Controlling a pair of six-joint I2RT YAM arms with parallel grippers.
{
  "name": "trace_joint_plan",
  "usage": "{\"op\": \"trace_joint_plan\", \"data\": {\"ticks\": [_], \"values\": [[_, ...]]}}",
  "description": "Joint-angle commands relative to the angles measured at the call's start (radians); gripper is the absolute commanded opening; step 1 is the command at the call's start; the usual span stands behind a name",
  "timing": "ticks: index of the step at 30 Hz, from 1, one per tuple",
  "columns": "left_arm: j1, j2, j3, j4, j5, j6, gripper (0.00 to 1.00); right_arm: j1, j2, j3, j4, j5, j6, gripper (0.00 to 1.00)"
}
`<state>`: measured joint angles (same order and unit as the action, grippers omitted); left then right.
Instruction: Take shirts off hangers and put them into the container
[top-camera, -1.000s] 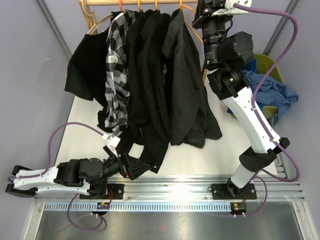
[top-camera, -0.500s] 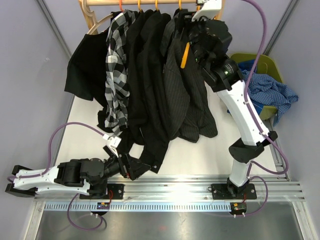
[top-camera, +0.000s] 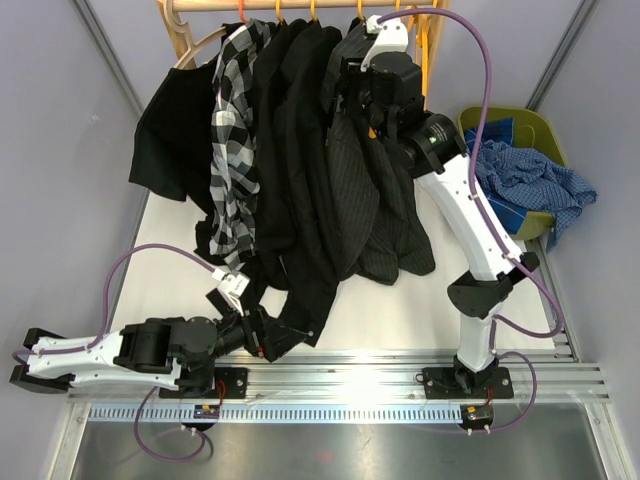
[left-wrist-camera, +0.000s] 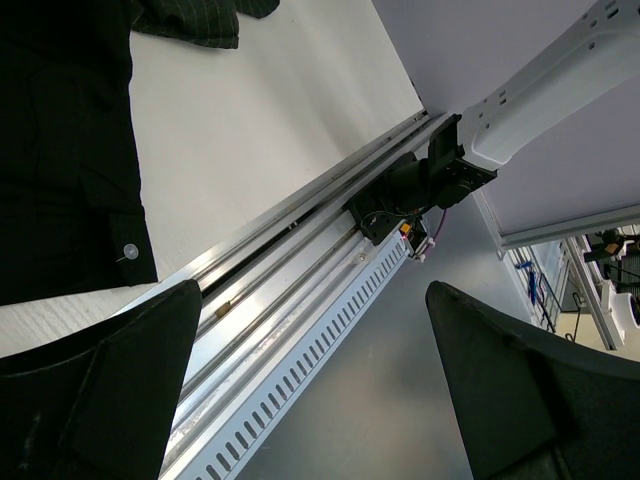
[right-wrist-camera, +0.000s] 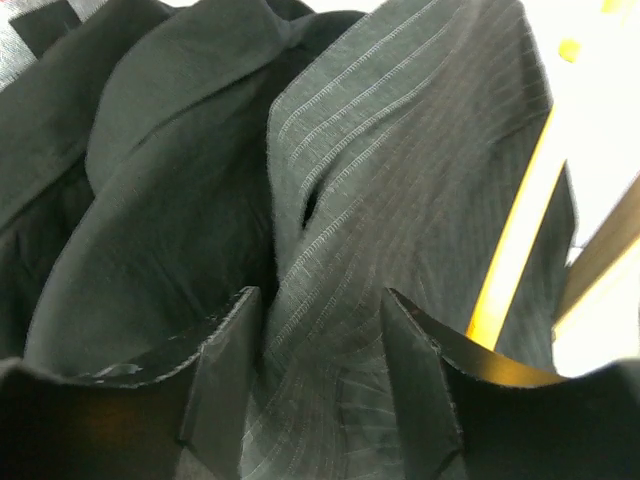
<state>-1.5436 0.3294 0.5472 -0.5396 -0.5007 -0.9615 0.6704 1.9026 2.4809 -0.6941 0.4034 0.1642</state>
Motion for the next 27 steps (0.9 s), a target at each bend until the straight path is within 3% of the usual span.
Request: {"op": "trace_joint_plan", "data": {"ticks": [1,6,9,10,16,19,25,27], "values": [[-0.003,0.0,0.003,0.052,-0.015,-0.003,0.99,0.001,0.058,0.102,-0.027,0.0,0.031,0.55],[-0.004,-0.033,-0.004,0.038,-0.018,-0.009,0.99,0.001,0.122,0.153,-0.064,0.083,0.044,0.38],[-0.004,-0.061,-0.015,0.024,-0.019,-0.019,0.99,0.001,0.131,0.15,-0.07,0.167,0.037,0.16],[-0.003,-0.067,-0.018,0.026,-0.019,-0.023,0.99,0.001,0.128,0.148,-0.061,0.179,0.031,0.0],[-0.004,-0.086,-0.03,0.026,-0.019,-0.031,0.99,0.001,0.047,0.072,0.117,0.224,-0.106,0.0],[-0.004,-0.073,-0.032,0.038,-0.015,-0.028,0.99,0.001,0.029,0.084,0.264,0.229,-0.26,0.0],[-0.004,-0.041,-0.027,0.053,-0.007,-0.023,0.99,-0.005,0.003,0.075,0.536,0.143,-0.399,0.0],[-0.004,-0.039,-0.027,0.055,-0.006,-0.025,0.99,-0.009,0.01,0.107,0.556,0.103,-0.399,0.0]]}}
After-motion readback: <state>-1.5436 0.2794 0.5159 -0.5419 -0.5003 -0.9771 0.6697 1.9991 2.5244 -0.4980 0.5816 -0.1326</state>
